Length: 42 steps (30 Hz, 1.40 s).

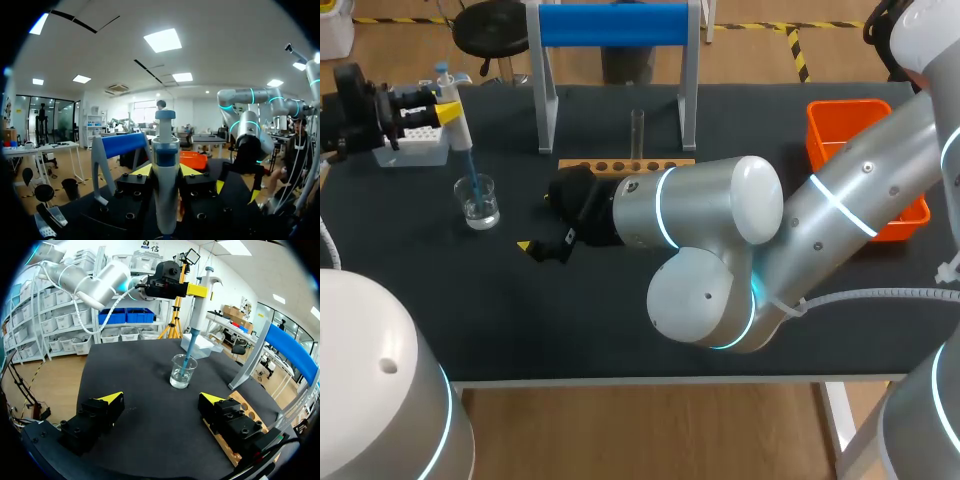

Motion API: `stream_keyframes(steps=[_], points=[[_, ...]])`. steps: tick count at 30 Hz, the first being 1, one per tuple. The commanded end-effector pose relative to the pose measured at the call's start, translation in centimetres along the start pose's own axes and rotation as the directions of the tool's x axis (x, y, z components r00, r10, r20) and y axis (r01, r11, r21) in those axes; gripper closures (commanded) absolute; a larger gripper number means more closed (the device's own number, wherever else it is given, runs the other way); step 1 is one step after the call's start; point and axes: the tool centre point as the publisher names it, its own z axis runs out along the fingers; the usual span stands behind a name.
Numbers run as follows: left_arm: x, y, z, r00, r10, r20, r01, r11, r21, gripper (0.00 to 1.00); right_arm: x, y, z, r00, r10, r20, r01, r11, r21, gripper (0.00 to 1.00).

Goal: Invert the test tube, pick up the pipette, mount the tip to pipette, aspirate from beaker and dispense into the tube, eject the tip, return the pipette, and cap with the stopper.

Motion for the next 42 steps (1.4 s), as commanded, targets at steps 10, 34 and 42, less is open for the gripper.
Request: stream_keyframes(steps=[10,34,42], points=[[-0.1,0.1,-0.1,1.000,0.001,-0.004,-0.001,1.000,0.003,1.00,-0.6,2.6,-2.2,0.998,-0.048,-0.033,0.047,0.998,-0.046,0.00],[-0.1,0.1,-0.1,1.000,0.001,-0.004,-0.001,1.000,0.003,1.00,-3.5,9.8,-6.3,0.971,-0.116,-0.208,0.087,0.986,-0.144,0.00],[-0.1,0.1,-0.1,1.000,0.001,-0.004,-0.001,1.000,0.003,1.00,-4.9,12.6,-7.2,0.961,-0.140,-0.239,0.100,0.980,-0.174,0.00]])
